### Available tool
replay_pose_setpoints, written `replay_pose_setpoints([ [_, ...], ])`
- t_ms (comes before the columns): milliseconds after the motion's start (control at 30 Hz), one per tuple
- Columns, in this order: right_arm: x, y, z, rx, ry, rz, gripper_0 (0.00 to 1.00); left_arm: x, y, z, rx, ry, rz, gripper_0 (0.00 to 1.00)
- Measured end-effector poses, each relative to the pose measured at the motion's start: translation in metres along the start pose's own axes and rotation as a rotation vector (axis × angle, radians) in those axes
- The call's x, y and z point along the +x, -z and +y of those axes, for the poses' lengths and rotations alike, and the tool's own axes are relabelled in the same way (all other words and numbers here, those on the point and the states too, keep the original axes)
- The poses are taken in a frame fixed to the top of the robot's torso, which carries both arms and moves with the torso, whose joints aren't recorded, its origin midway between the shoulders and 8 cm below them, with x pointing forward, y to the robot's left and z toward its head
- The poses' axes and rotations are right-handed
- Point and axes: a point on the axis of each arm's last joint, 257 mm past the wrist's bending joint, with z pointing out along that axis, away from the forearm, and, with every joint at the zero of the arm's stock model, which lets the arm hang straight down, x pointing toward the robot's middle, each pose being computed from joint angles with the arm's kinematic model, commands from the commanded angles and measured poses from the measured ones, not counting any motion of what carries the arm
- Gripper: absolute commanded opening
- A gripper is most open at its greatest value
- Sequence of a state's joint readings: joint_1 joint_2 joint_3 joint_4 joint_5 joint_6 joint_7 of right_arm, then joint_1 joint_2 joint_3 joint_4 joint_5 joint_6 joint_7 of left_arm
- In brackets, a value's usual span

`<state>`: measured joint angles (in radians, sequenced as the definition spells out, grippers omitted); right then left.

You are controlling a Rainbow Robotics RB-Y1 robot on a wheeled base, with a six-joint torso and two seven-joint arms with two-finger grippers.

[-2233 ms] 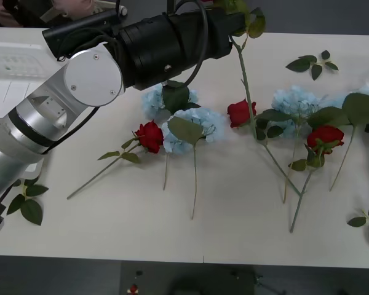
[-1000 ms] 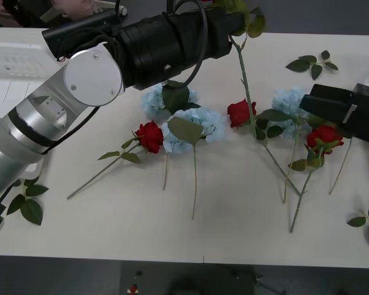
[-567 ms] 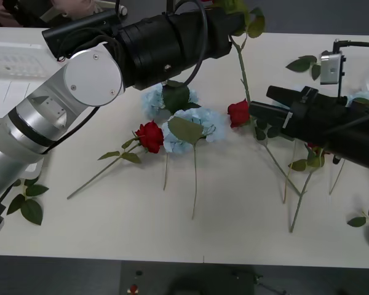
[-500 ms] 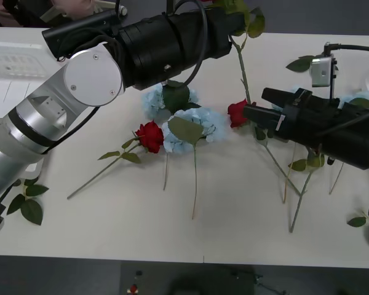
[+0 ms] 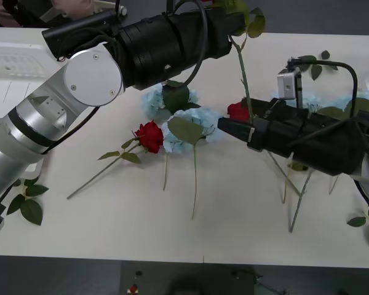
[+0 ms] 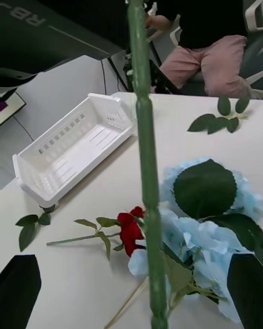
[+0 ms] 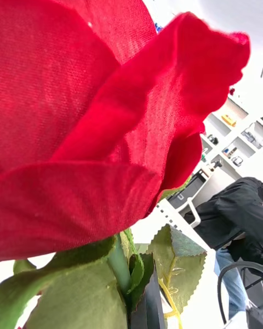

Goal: Put the red flowers into the right box and the blue flowers into the left box

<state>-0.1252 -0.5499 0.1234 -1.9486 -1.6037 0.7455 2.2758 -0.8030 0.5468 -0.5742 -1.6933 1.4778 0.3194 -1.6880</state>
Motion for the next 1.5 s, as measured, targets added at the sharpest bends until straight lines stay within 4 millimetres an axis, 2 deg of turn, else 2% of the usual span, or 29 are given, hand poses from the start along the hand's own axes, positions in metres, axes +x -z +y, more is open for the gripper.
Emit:
replay_pose_setpoints([
  [67,-0.007,-0.007,0.002,-0.009,-0.005,-0.018,0.98,0.000,0.000,0.000,0.000,0.000,0.000,0.00],
  [167,-0.014,-0.014,0.003,-0.018,-0.007,-0.034,0.49,0.000,0.000,0.000,0.000,0.000,0.000,0.00],
  [233,-0.017,-0.017,0.002,-0.016,0.005,-0.036,0.26,0.000,0.000,0.000,0.000,0.000,0.000,0.00],
  [300,-0.017,-0.019,0.000,-0.008,0.024,-0.031,0.13,0.000,0.000,0.000,0.000,0.000,0.000,0.00],
  [333,-0.017,-0.019,0.000,-0.008,0.024,-0.031,0.02,0.000,0.000,0.000,0.000,0.000,0.000,0.00],
  [667,-0.017,-0.019,-0.001,-0.007,0.023,-0.030,0.00,0.000,0.000,0.000,0.000,0.000,0.000,0.00],
  [700,-0.017,-0.019,-0.001,-0.007,0.023,-0.030,0.00,0.000,0.000,0.000,0.000,0.000,0.000,0.12],
  [733,-0.017,-0.019,-0.001,-0.006,0.023,-0.030,0.00,0.000,0.000,0.000,0.000,0.000,0.000,0.40],
  [767,-0.017,-0.019,-0.001,-0.006,0.023,-0.030,0.00,0.000,0.000,0.000,0.000,0.000,0.000,0.83],
  [800,-0.017,-0.018,-0.001,-0.006,0.023,-0.030,0.00,0.000,0.000,0.000,0.000,0.000,0.000,1.00],
  [1033,-0.016,-0.017,-0.003,-0.003,0.029,-0.022,0.00,0.000,0.000,0.000,0.000,0.000,0.000,1.00],
  [1267,-0.011,-0.006,-0.018,0.028,0.061,0.015,0.00,0.000,0.000,0.000,0.000,0.000,0.000,1.00],
  [1367,0.001,0.005,-0.037,0.058,0.050,0.058,0.00,0.000,0.000,0.000,0.000,0.000,0.000,1.00],
  [1500,0.015,0.034,-0.076,0.134,-0.018,0.142,0.00,0.000,0.000,0.000,0.000,0.000,0.000,1.00],
])
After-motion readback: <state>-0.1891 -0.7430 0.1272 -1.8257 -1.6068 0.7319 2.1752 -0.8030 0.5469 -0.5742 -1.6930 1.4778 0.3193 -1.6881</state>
